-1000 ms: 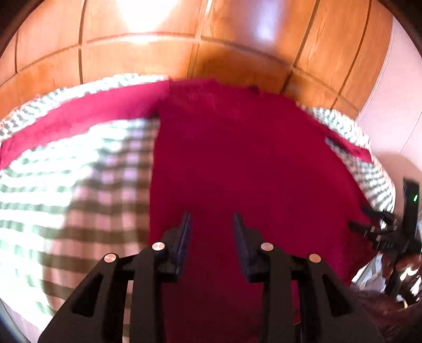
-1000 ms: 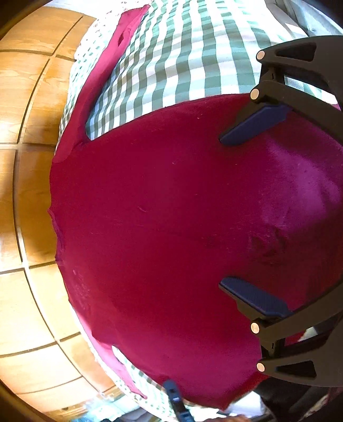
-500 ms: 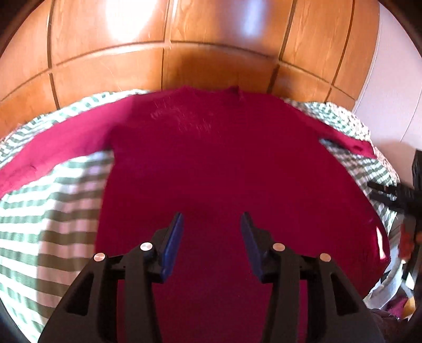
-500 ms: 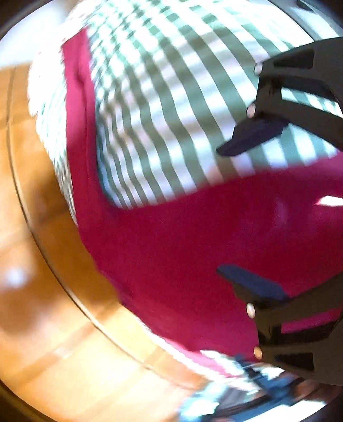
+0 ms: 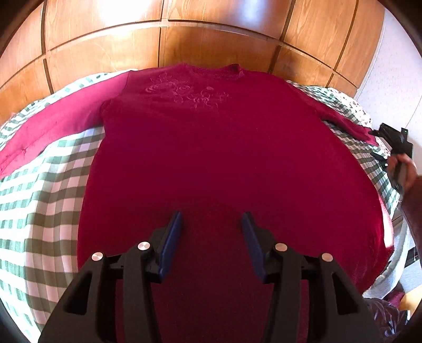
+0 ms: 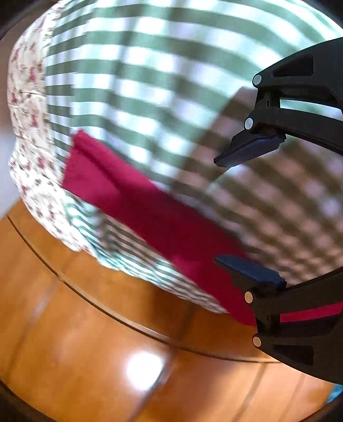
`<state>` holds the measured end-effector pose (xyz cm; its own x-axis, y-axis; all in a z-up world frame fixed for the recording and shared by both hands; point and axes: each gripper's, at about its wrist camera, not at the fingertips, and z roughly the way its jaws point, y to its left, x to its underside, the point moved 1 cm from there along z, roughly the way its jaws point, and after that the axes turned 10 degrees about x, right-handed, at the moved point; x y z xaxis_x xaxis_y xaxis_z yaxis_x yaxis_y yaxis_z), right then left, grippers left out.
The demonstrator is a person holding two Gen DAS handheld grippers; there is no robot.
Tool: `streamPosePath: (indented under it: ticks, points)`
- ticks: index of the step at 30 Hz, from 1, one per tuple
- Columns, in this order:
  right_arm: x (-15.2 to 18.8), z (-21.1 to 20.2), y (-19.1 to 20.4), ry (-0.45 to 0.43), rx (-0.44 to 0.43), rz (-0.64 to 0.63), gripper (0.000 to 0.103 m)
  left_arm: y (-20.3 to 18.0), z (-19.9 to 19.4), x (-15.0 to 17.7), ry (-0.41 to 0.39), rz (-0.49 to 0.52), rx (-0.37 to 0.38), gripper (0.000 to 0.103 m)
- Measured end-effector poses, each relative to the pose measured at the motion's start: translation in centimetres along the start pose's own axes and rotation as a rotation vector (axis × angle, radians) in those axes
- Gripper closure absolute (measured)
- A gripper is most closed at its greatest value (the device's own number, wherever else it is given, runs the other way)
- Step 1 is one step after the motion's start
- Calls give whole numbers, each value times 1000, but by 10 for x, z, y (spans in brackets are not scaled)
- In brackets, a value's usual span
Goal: Fold small clothes
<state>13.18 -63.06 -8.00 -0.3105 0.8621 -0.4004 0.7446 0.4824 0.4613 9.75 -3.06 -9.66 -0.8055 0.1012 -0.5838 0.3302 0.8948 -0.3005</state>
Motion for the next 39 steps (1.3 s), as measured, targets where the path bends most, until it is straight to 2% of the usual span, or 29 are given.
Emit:
streamPosePath:
  ticks: [2,4,5,6,8,10,11,14,15,17,20,22,24,26,28,29,30,32,34,36,37,39]
  points:
    - [-17,8,0,-6,18,37,34,1,-2,1,5,-13,5,56]
    - [-35,17,1,-20,59,51,41,3,-4,1,10,-28,7,55]
    - [-37,22,6,-26,94,32,50,3,-4,0,11,-33,9,55]
    - [-43,25,10,-28,130,7,69,3,-4,-1,13,-36,11,55]
    - [-51,28,23,-33,188,-54,90,4,-5,-4,13,-48,21,56]
    - [-57,13,43,-77,180,-133,94,7,-8,-9,1,-75,40,56]
    - [-61,4,47,-90,147,-161,94,9,-8,-12,-3,-85,49,57]
    - [-56,-22,99,-106,-16,-250,94,17,-11,-20,-27,-112,66,57]
    - [-47,-32,122,-104,-82,-303,99,19,-11,-22,-33,-118,70,57]
    - [-27,-45,165,-92,-186,-398,100,24,-15,-28,-49,-134,79,57]
    - [21,-63,234,-52,-356,-546,103,33,-21,-36,-80,-152,88,57]
    - [71,-72,283,-6,-454,-678,103,38,-23,-40,-94,-160,87,57]
    - [113,-78,314,23,-505,-777,103,44,-26,-41,-105,-175,85,57]
    - [146,-76,330,85,-546,-811,103,47,-32,-39,-124,-185,93,57]
    - [174,-68,335,123,-522,-846,100,52,-33,-36,-127,-202,102,57]
    - [180,-64,331,138,-505,-850,90,54,-33,-36,-123,-207,106,57]
    - [185,-58,326,162,-486,-842,63,55,-32,-35,-124,-207,109,57]
    - [185,-47,302,172,-430,-783,28,54,-32,-34,-127,-199,110,56]
    - [171,-40,268,139,-351,-709,28,52,-30,-34,-122,-186,114,55]
    - [141,-27,222,107,-230,-620,28,49,-27,-34,-116,-173,110,54]
    - [126,-23,201,66,-145,-584,28,48,-24,-35,-111,-171,113,54]
    - [86,-16,149,-33,95,-479,28,47,-20,-36,-99,-174,121,53]
